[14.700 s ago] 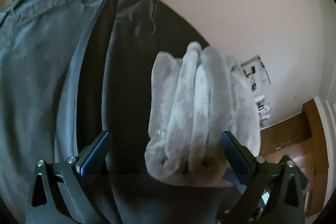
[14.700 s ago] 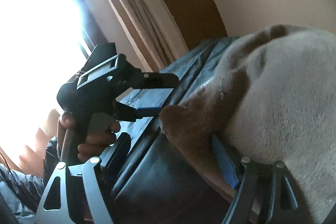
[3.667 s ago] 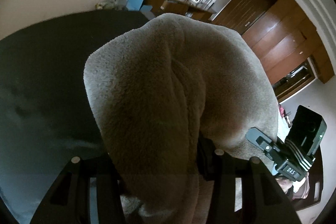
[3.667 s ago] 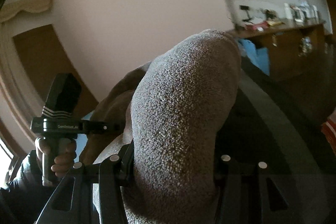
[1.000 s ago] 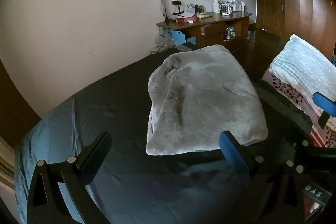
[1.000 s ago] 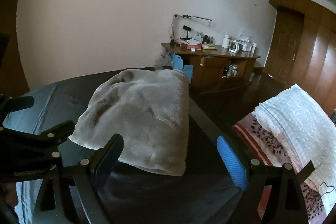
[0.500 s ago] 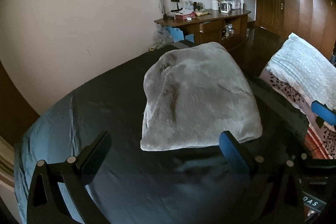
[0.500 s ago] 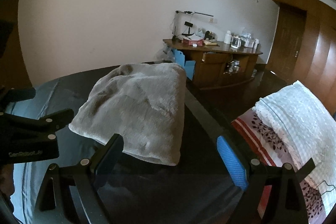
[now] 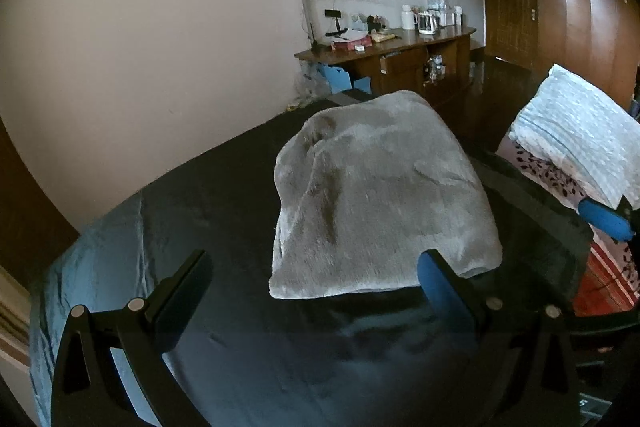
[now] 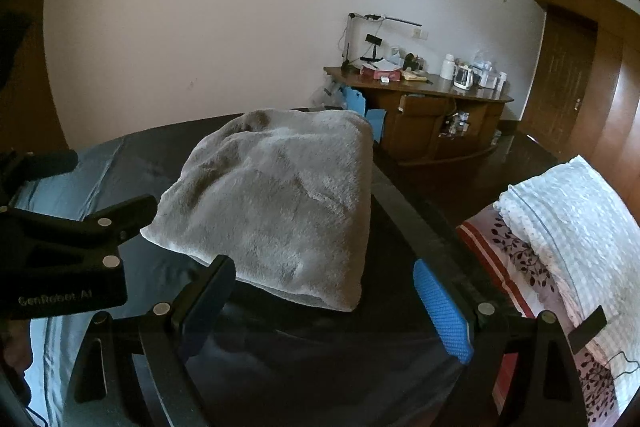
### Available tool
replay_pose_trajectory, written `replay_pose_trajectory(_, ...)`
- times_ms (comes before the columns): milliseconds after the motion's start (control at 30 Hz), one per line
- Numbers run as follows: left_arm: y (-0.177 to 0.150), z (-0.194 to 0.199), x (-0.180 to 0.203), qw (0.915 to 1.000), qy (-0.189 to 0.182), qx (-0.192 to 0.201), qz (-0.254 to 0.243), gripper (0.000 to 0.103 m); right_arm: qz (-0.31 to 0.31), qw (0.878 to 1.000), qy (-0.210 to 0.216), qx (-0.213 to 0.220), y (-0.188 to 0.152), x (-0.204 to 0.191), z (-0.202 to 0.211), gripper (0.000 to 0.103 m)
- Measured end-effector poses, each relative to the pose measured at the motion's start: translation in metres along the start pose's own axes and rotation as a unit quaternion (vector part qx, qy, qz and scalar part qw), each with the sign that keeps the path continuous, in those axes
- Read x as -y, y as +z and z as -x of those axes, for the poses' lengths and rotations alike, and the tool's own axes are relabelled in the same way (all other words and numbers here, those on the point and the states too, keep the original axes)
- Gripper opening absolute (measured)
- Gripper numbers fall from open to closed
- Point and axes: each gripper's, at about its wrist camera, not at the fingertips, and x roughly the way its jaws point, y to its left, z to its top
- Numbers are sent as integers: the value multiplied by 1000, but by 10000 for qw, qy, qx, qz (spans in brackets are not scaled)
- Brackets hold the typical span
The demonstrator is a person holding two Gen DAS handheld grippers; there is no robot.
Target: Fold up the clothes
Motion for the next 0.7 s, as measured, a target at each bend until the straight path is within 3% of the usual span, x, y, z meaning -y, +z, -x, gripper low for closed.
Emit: replay_pose_trajectory(700,1,-4,-5,9999,-28,-122,104,102,8,10000,49,6,2,-4,-1,92)
